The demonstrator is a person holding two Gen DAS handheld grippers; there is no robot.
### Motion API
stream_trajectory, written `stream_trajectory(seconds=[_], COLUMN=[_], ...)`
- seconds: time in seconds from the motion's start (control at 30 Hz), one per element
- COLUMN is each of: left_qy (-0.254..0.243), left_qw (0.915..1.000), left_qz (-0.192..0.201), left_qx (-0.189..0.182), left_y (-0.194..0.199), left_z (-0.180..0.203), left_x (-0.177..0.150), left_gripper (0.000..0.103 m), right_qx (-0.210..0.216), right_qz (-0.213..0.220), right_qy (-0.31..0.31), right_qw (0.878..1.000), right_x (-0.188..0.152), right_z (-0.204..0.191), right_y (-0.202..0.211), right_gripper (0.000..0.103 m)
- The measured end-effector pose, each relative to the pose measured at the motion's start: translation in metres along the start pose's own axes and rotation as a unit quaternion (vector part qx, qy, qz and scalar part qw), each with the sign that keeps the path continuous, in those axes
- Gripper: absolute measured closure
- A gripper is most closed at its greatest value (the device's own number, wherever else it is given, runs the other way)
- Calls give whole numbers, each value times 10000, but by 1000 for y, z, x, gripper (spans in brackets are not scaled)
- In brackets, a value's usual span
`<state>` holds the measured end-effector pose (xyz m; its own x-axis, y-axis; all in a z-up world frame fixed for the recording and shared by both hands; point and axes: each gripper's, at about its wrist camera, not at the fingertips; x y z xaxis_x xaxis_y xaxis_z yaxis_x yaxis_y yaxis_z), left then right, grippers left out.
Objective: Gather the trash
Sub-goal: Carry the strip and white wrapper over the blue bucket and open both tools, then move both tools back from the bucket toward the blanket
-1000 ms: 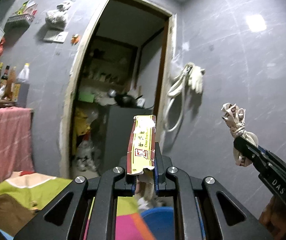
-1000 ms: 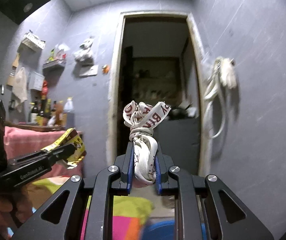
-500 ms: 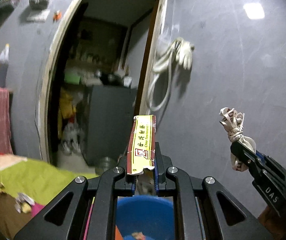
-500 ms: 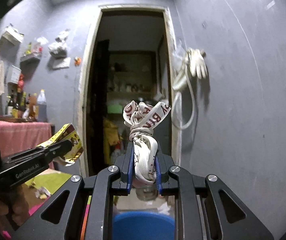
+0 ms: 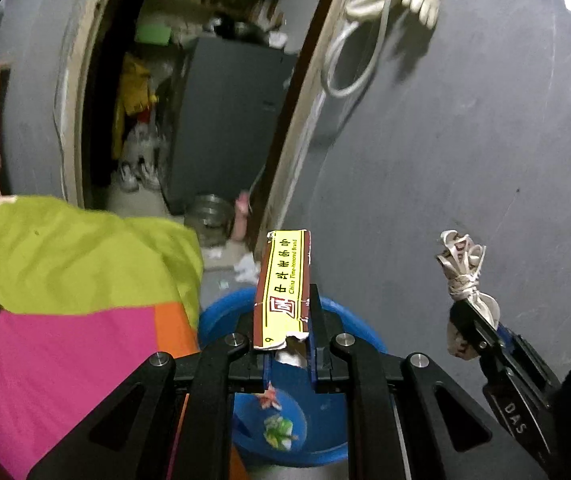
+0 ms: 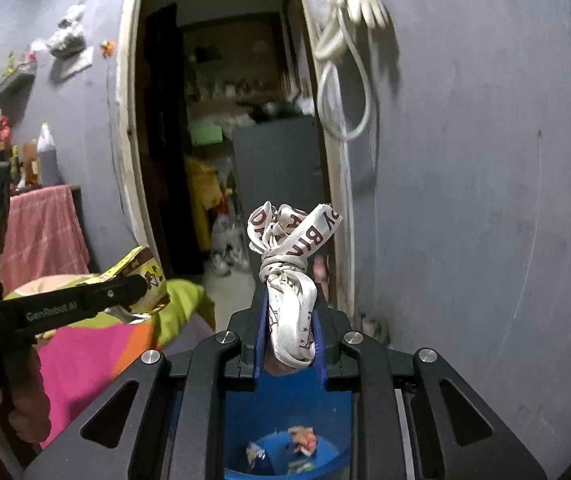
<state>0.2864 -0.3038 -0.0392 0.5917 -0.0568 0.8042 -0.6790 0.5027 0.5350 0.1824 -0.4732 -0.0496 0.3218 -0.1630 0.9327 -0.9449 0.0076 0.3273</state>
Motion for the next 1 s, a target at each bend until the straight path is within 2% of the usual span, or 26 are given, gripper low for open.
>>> stream_trajectory(seconds=[0.17, 0.23, 0.27, 0.5, 0.57, 0.63, 0.7, 0.73, 0.83, 0.87, 0.9, 0.93, 1.0], left_qy=[-23, -58, -62, 14, 35, 43, 41, 33, 56, 74, 72, 63, 27], left_qw=[9995, 9993, 9993, 9997, 9999, 10000, 9996, 9992, 9973, 9961, 9950, 9941, 9914], left_qz=[-309, -362, -360, -232, -102, 74, 276, 383, 720, 867, 980, 1060, 1267], left_qx=[22, 22, 6, 0, 0, 10, 28, 65, 140, 153, 177, 212, 328], left_y=[-19, -22, -22, -8, 2, 15, 31, 40, 68, 79, 89, 97, 118], left_z=[-1, -1, -1, -7, -11, -14, -17, -20, -28, -32, -36, -38, -49], left_x=[-7, -7, -8, -5, -1, 3, 9, 12, 21, 24, 27, 28, 33], left_gripper=[91, 81, 75, 74, 71, 66, 64, 63, 48, 44, 41, 39, 27], right_qx=[25, 20, 26, 44, 59, 73, 109, 118, 174, 208, 236, 274, 342], right_qz=[-333, -381, -397, -338, -258, -146, 27, 109, 330, 431, 505, 620, 761], right_qy=[-43, -34, -50, -177, -167, -140, -121, -102, -64, -52, -40, -19, 38], right_qw=[9994, 9993, 9992, 9993, 9995, 9998, 9999, 9998, 9993, 9988, 9984, 9977, 9965], right_x=[-10, -11, -12, -8, -4, 3, 11, 15, 30, 36, 40, 45, 54], right_z=[4, 5, 5, 9, 7, 3, -2, -5, -17, -22, -26, -32, -45], right_y=[-14, -17, -17, -13, -7, -1, 9, 14, 26, 32, 36, 41, 48], right_gripper=[81, 79, 78, 74, 73, 67, 55, 53, 48, 42, 32, 28, 24])
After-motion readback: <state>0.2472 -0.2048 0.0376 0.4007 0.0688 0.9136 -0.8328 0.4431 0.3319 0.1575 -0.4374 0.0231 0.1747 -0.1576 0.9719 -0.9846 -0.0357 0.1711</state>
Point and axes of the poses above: each gripper's, at about its wrist camera, not at the fingertips, and y roughly against the way its jaws point, z to its right, x to its top, and after that the axes turned 2 degrees about x, right-handed
